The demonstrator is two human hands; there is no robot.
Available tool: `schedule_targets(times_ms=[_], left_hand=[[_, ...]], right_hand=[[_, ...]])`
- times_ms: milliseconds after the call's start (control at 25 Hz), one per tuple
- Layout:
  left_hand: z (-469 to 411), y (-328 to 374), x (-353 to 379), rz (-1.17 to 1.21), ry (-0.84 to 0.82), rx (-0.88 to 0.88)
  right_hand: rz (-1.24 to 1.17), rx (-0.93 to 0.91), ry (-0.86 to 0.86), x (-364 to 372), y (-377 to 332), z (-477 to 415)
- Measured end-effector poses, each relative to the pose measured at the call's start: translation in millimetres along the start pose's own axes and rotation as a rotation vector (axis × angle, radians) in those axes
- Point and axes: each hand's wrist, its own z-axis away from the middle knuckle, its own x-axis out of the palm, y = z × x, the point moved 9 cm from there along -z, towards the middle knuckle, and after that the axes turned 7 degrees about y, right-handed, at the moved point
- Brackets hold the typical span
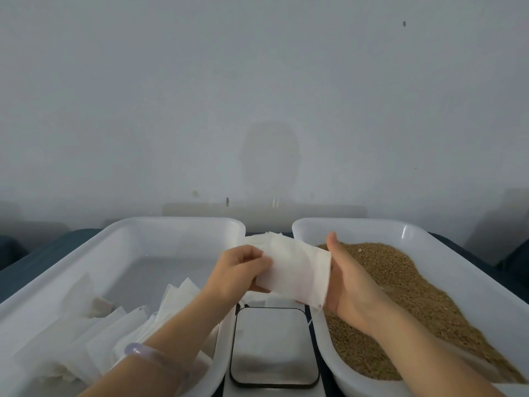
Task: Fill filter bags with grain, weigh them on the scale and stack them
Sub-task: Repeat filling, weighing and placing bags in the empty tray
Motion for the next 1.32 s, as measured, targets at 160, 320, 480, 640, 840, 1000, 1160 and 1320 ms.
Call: schedule_targets(times_ms=[160,320,480,640,840,1000,1160,1320], left_hand=[[-6.2,-1.7,-13.7,0.063,0.078,0.010],[-3.8,-3.6,-9.2,0.027,0.008,0.050],[-6.8,-3.9,-16.9,-0.069,0.089,0.076],[-4.4,-1.1,-17.4,-0.124,0.118,0.088],[-0.3,2.6,-17.0,-0.121,0.120,0.096],[1.4,1.7,-17.5,-0.148,0.131,0.069],[0.2,-2.1,-19.0,-0.247,0.155,0.033],[7.1,11.4,-28.5,-0.361,0.303,0.177]], right_hand=[[-0.007,-0.130,0.083,-12.5,-6.6,-3.7],[0.110,-0.200,0.245,-26.5,-9.0,-3.8],[0.145,-0.217,0.309,-33.0,-10.4,-4.5],[0.084,-0.205,0.249,-29.1,-9.9,-4.5],[0.053,-0.127,0.120,-16.1,-4.1,-2.9],[0.195,-0.274,0.128,-15.2,-14.6,0.4],[0.423,-0.483,0.237,-18.6,-31.2,5.4],[0.605,-0.638,0.296,-16.9,-40.5,13.0]])
